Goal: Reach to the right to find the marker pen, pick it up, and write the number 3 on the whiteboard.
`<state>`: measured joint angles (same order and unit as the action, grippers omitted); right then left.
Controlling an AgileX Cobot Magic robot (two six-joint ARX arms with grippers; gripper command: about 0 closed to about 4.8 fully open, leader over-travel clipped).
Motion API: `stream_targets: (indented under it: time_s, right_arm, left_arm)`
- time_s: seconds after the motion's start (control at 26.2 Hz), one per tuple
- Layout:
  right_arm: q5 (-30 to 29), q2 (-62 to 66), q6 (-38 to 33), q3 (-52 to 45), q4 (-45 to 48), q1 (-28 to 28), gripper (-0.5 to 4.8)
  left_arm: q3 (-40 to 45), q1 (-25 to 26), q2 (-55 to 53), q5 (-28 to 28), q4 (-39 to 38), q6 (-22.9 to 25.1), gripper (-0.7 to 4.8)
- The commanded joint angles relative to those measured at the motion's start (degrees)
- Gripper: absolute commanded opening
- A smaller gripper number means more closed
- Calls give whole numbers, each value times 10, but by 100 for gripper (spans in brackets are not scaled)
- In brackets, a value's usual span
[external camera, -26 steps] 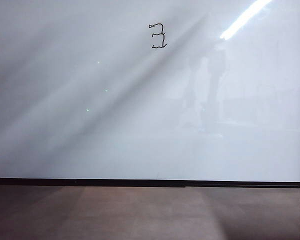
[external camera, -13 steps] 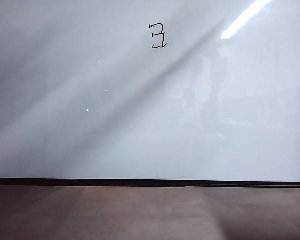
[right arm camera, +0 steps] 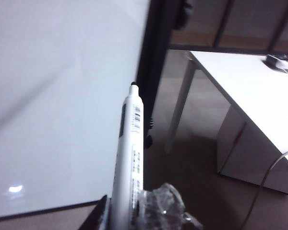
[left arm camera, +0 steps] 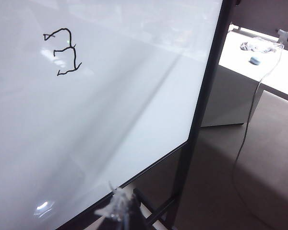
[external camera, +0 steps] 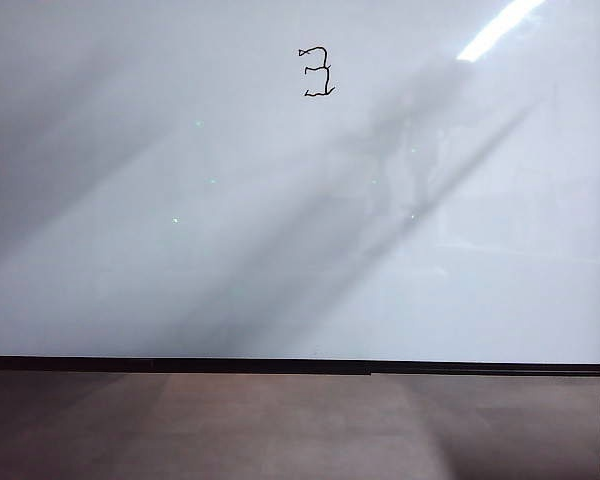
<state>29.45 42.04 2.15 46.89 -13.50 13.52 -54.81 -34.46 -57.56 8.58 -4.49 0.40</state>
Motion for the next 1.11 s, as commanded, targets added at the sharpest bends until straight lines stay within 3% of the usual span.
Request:
stream_targets:
  time_s: [0.04,0.23,0.34,0.57,0.8,1.11]
  right_arm:
    - [-53,-5,-5,-31,54,-49,40]
    - [-229,-3,-18,-75,93,-145,40]
    - [-240,0,-42,-94,109,-166,40]
    - [-322,-1,-58,-99,91,-165,40]
    - [-377,-4,-59,-100,60,-158,40]
    - [-385,-82,-68,-169,82,-158,29]
  left_arm:
    - [-1,-1,0,3,7,0,-5]
    - [-1,-1,0,2,7,0,-5]
    - [-1,-1,0,2,6,0,-5]
    - [11,-1,16,-30,-21,1,-5]
    - [132,-1,139,-76,12,2,-5]
    - [264,-1,292,-132,11,-5,-5]
